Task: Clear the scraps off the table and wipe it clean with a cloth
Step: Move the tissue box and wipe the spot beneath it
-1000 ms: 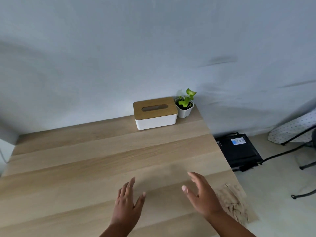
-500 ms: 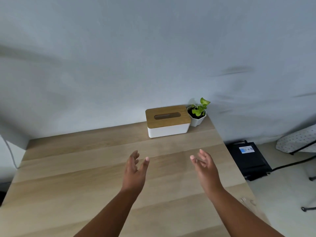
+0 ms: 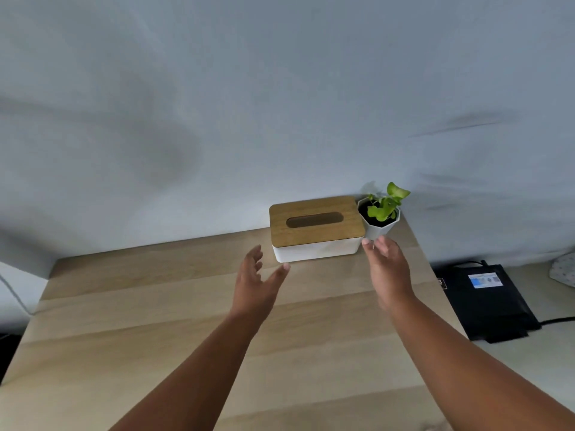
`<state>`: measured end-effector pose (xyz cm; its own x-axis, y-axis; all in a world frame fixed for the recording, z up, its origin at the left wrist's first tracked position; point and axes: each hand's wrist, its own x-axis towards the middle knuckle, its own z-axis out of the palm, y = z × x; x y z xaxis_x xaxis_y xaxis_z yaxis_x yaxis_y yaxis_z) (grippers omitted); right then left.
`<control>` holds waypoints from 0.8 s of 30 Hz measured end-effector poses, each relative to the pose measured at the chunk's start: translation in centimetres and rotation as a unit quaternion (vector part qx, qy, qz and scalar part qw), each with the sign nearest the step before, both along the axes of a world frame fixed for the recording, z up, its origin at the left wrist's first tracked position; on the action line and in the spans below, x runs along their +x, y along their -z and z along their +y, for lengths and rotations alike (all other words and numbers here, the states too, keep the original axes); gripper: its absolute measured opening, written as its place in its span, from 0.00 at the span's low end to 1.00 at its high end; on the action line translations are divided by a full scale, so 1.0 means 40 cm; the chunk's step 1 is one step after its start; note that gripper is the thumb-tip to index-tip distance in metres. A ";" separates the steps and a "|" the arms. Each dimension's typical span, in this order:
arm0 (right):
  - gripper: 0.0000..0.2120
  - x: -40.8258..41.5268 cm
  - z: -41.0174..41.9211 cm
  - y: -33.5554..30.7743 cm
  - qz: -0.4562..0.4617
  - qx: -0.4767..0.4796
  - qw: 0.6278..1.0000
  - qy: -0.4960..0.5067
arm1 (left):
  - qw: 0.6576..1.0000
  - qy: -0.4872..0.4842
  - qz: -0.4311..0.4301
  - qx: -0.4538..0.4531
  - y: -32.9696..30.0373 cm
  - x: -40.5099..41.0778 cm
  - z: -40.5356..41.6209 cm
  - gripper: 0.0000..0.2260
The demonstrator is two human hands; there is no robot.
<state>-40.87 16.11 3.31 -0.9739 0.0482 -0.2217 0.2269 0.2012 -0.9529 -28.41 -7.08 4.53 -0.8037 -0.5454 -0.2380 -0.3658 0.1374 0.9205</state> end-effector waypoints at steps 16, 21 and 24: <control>0.23 -0.106 -0.051 0.048 -0.019 -0.029 0.998 -0.060 | 0.997 -0.044 -0.063 -0.002 0.028 -0.188 0.014 0.23; 0.29 -0.108 -0.062 0.051 -0.021 0.002 0.998 -0.064 | 0.995 -0.076 -0.062 0.008 0.049 -0.211 0.016 0.20; 0.30 -0.101 -0.070 0.049 -0.021 0.019 0.998 -0.058 | 0.994 -0.086 -0.060 0.011 0.052 -0.208 0.014 0.20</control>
<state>-44.92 13.30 1.37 -0.9635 -0.0550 -0.2620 0.2391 0.2637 -0.9345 -36.74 -6.53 2.43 -0.6634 -0.6667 -0.3397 -0.4900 0.0440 0.8706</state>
